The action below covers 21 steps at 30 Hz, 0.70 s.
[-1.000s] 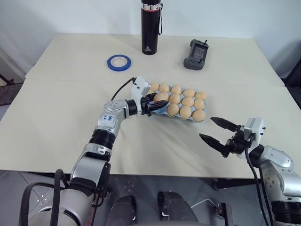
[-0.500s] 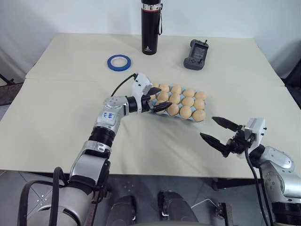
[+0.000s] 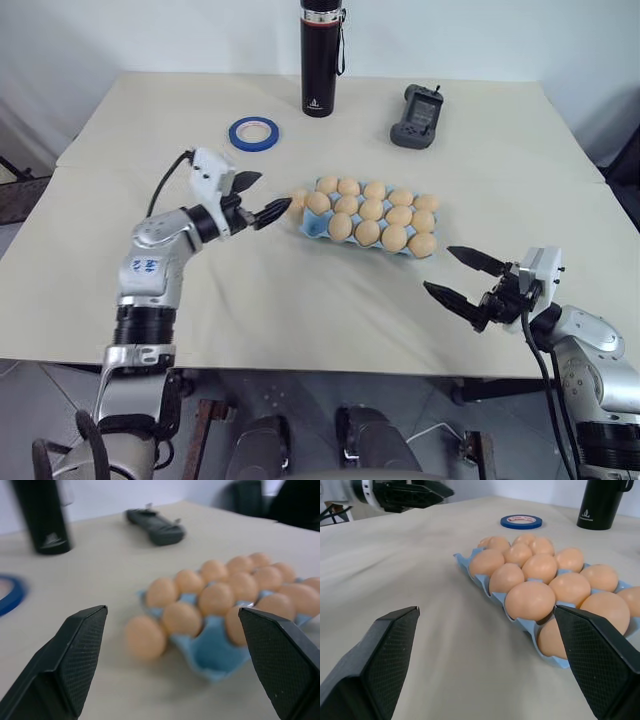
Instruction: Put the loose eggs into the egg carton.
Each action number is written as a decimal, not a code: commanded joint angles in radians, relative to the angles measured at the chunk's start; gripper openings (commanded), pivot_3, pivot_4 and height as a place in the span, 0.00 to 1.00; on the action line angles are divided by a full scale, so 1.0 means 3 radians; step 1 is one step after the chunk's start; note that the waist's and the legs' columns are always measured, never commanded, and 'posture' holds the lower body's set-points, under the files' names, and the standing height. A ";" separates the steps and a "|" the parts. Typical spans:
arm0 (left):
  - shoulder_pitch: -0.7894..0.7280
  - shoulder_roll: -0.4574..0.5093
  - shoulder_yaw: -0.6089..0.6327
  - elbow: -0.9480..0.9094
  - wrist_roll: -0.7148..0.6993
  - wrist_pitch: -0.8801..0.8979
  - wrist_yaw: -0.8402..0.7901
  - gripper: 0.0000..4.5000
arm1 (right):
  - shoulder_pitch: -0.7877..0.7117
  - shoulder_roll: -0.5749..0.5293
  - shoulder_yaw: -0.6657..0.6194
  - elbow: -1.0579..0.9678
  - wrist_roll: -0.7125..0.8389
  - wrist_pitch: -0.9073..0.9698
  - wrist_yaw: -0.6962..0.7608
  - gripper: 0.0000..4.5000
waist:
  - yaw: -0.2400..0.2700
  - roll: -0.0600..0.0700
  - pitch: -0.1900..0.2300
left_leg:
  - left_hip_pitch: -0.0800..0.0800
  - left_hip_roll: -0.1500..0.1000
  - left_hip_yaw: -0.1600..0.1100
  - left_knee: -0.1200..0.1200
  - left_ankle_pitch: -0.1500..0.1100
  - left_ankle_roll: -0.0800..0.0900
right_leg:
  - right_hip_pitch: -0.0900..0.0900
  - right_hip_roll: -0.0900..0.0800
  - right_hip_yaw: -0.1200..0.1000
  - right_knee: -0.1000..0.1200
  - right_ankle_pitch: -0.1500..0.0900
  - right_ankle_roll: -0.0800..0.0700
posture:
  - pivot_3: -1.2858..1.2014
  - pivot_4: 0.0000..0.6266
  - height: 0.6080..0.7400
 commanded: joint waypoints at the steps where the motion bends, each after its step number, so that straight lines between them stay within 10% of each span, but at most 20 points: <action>1: 0.0349 0.0100 0.0316 -0.0530 -0.0200 0.0164 0.0190 0.99 | -0.0005 -0.0082 -0.0093 -0.0068 0.0046 -0.0011 0.0045 1.00 | -0.0011 0.0000 0.0000 | 0.0000 0.0000 0.0000 -0.0001 0.0000 0.0000 | 0.0000 0.0000 0.0001 0.0000 0.0000 0.0000 | 0.52 0.24 1.00; 11: 0.1274 0.0059 0.0604 -0.1112 -0.0386 0.0213 0.0453 0.99 | -0.0045 -0.0065 -0.0109 -0.0066 0.0124 -0.0019 0.0111 1.00 | 0.0005 -0.0001 0.0001 | 0.0001 -0.0001 -0.0003 0.0000 0.0001 0.0001 | 0.0003 -0.0002 -0.0001 -0.0002 0.0000 -0.0001 | 0.52 0.24 1.00; 21: 0.0666 0.0104 0.0341 -0.0592 -0.0372 0.0097 0.0357 0.99 | -0.0132 0.0056 -0.0138 -0.0084 0.0281 -0.0021 0.0046 1.00 | 0.0007 -0.0003 0.0002 | 0.0001 -0.0003 -0.0003 0.0000 0.0001 0.0003 | 0.0004 -0.0002 -0.0002 -0.0002 -0.0001 -0.0002 | 0.52 0.24 1.00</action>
